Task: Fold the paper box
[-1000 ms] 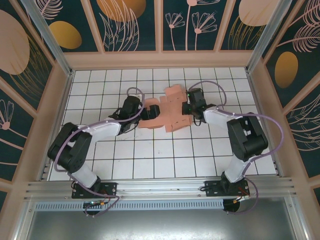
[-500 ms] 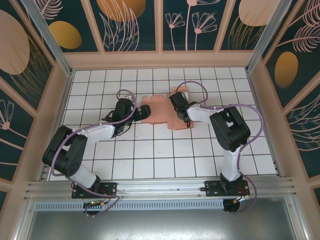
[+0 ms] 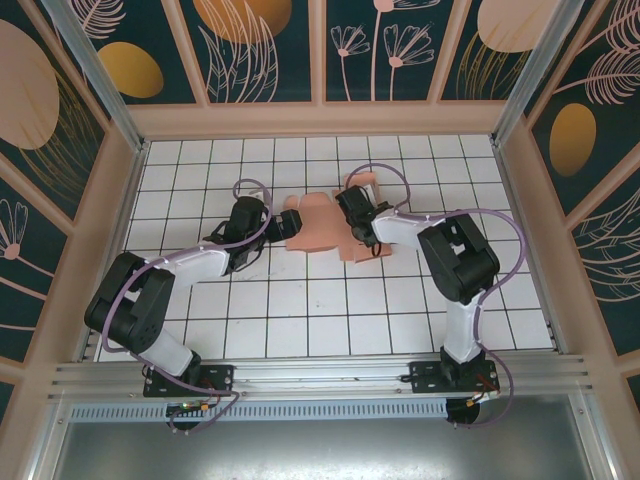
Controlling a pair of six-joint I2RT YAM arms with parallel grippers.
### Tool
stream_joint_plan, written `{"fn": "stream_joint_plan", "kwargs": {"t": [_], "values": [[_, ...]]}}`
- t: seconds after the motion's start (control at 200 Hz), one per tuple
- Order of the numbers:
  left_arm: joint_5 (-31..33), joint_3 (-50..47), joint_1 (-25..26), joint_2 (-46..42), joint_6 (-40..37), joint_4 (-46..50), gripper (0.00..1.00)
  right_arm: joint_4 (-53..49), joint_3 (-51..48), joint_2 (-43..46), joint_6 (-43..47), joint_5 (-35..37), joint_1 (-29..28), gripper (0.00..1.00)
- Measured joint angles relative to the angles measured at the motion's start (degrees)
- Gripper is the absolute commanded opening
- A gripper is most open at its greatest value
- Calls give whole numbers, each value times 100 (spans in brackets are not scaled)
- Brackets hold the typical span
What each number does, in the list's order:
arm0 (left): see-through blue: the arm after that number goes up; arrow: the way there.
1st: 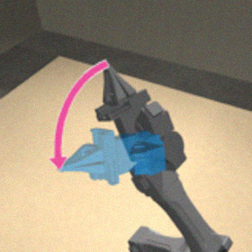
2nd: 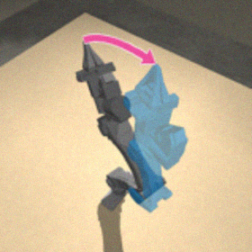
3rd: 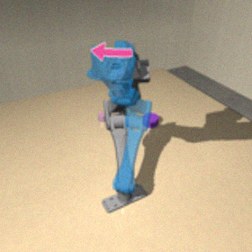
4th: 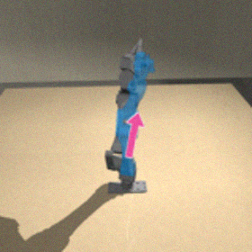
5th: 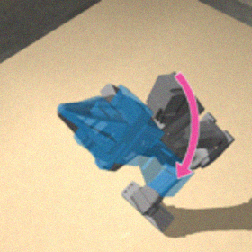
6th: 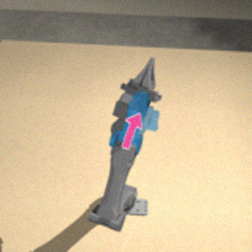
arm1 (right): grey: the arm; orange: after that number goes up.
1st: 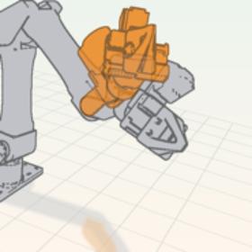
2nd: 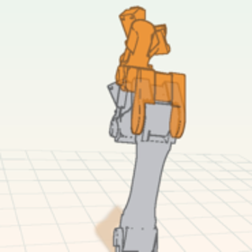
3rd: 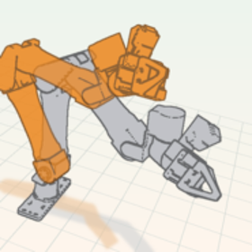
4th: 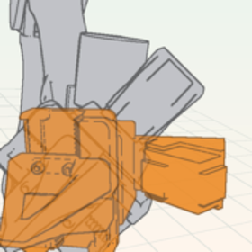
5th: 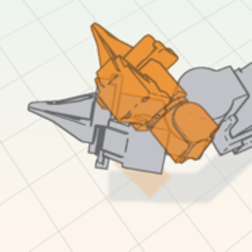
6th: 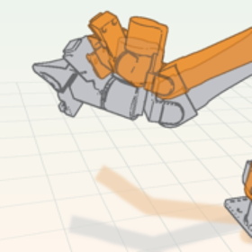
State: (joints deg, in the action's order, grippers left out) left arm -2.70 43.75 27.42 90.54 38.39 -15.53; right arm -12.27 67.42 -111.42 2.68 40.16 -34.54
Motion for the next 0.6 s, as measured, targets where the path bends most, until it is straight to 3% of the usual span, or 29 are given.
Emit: {"fn": "stream_joint_plan", "kwargs": {"t": [0.295,0.37,0.601], "values": [[-114,72,0,17,-39,35,99,181,-83,496,-136,-1587,472,0],[-142,72,0,31,-44,37,99,190,-61,476,-120,-1471,459,0],[-267,74,0,39,-68,37,99,131,162,-179,199,-203,-37,0]]}}
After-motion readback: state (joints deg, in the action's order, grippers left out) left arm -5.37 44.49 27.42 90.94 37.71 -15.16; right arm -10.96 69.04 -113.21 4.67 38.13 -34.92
